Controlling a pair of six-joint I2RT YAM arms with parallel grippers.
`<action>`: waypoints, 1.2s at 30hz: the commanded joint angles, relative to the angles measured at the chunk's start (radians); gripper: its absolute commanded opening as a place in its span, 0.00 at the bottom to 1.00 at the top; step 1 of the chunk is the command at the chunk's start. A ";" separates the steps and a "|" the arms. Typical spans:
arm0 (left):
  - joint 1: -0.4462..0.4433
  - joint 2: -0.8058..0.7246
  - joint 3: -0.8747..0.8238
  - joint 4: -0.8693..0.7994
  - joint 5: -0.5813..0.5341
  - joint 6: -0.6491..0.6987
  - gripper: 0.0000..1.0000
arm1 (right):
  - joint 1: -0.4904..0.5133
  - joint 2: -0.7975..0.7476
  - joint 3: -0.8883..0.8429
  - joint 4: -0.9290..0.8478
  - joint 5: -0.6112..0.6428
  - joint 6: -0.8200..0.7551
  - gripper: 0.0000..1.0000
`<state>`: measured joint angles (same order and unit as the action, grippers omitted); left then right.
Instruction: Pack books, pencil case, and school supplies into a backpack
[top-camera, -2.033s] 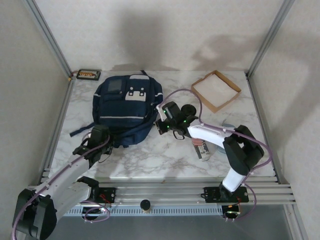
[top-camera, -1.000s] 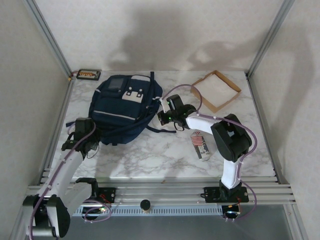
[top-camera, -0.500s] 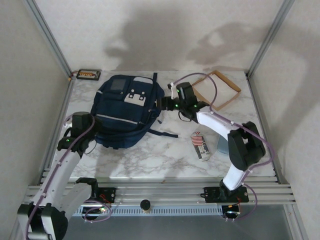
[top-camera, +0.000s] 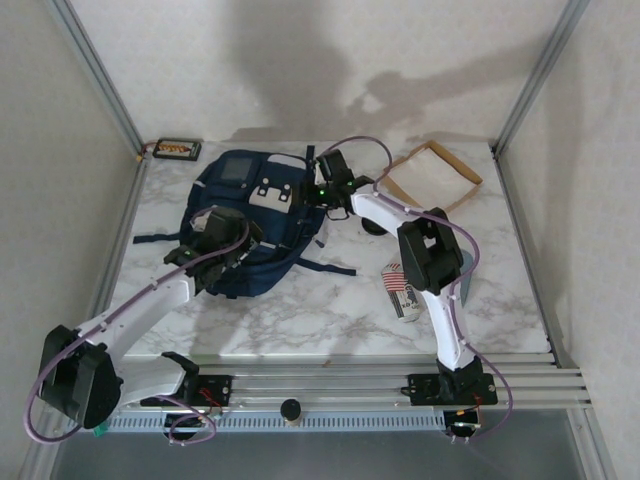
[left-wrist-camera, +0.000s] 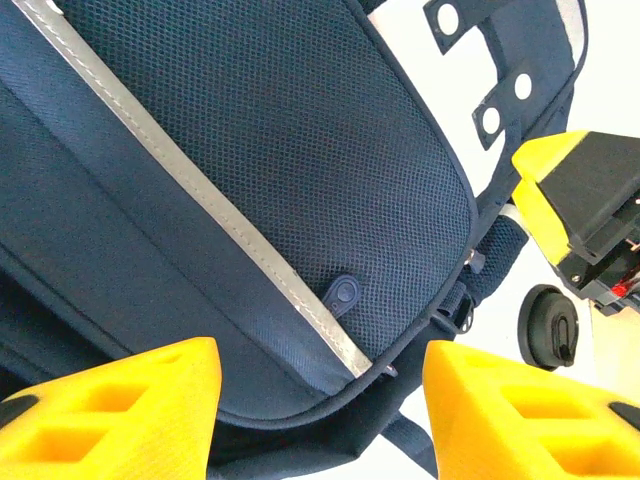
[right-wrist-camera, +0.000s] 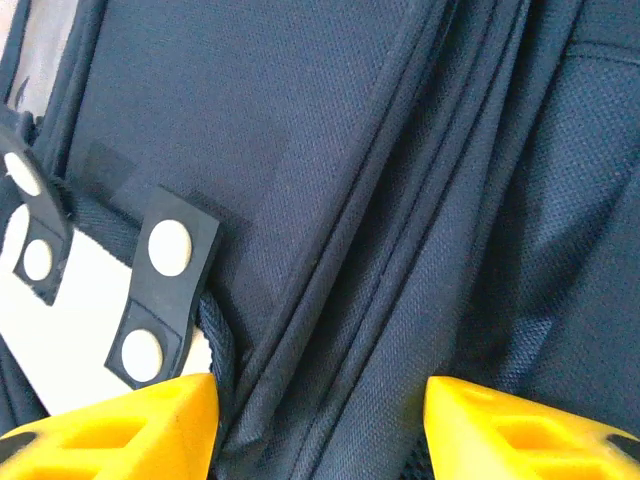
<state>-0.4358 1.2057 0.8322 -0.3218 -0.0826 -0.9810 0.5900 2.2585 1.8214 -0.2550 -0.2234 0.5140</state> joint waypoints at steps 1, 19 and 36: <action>-0.022 0.035 0.044 0.029 -0.045 -0.016 0.55 | 0.016 0.061 0.086 -0.074 0.060 0.044 0.52; -0.061 0.246 0.084 0.078 -0.039 -0.012 0.54 | -0.016 -0.174 -0.212 0.170 -0.076 0.129 0.00; 0.044 0.165 0.081 0.178 0.105 0.201 0.52 | 0.099 -0.490 -0.765 0.539 -0.004 0.422 0.00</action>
<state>-0.3603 1.4891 0.9207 -0.0864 0.0063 -0.7731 0.6853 1.7775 1.0584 0.1730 -0.2188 0.8928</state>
